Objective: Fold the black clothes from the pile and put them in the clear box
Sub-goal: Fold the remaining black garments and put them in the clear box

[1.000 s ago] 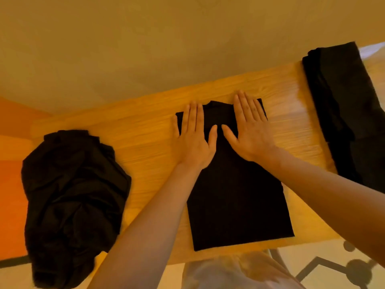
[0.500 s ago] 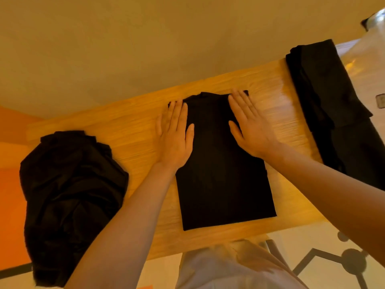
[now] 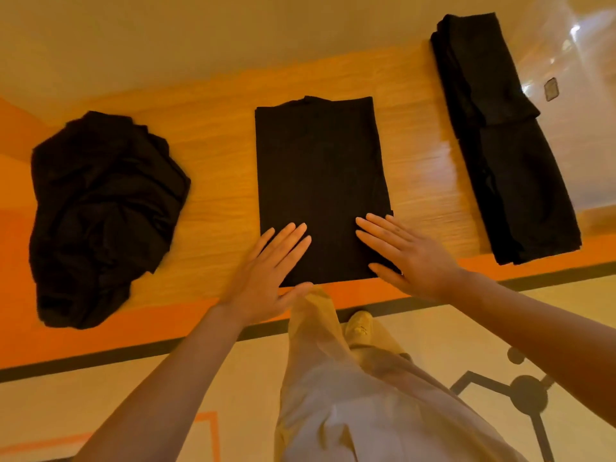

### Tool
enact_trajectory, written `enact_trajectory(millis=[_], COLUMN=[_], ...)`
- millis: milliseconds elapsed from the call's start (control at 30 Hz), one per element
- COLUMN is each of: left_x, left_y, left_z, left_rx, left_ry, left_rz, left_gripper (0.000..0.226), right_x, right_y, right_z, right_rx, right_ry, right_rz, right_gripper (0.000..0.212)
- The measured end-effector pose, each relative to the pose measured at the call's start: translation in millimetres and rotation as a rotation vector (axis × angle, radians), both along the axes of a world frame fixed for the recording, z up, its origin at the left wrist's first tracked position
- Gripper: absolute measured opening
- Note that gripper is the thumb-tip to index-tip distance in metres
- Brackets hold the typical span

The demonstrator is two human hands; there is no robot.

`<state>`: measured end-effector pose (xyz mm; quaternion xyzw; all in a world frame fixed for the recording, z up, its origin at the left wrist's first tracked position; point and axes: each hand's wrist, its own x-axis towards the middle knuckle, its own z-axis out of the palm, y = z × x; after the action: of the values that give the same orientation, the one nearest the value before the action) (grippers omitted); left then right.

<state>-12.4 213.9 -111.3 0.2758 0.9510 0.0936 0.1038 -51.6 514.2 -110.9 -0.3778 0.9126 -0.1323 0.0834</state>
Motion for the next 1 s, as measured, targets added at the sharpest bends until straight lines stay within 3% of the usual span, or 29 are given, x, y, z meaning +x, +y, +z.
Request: enact_trajectory(millis=[67, 167, 300, 400, 600, 700, 833, 1000], left_x=[13, 28, 40, 43, 39, 36, 30, 24], left_y=[2, 3, -4, -13, -18, -9, -6, -5], left_z=[1, -2, -2, 2, 9, 15, 23, 31], left_rx=[-0.054, -0.068, 0.065, 0.162, 0.325, 0.461, 0.560, 0.659], left_ry=[0.017, 0.067, 0.145, 0.149, 0.150, 0.114, 0.039, -0.053], left_rz=[-0.008, -0.013, 0.016, 0.003, 0.095, 0.272, 0.437, 0.612], left_gripper=[0.080, 0.073, 0.075, 0.058, 0.033, 0.032, 0.038, 0.042], right_x=[12, 24, 27, 24, 26, 20, 14, 11], right_y=[5, 10, 14, 20, 26, 18, 22, 24], right_z=[-2, -11, -15, -13, -19, -18, -13, 9], right_rx=[0.031, 0.115, 0.007, -0.071, 0.064, -0.055, -0.200, -0.463], right_ry=[0.014, 0.086, 0.166, 0.134, 0.226, 0.199, 0.100, -0.174], right_rz=[0.050, 0.095, 0.049, 0.078, 0.081, 0.055, 0.065, -0.107], right_gripper=[0.069, 0.080, 0.075, 0.071, 0.084, 0.074, 0.041, 0.033])
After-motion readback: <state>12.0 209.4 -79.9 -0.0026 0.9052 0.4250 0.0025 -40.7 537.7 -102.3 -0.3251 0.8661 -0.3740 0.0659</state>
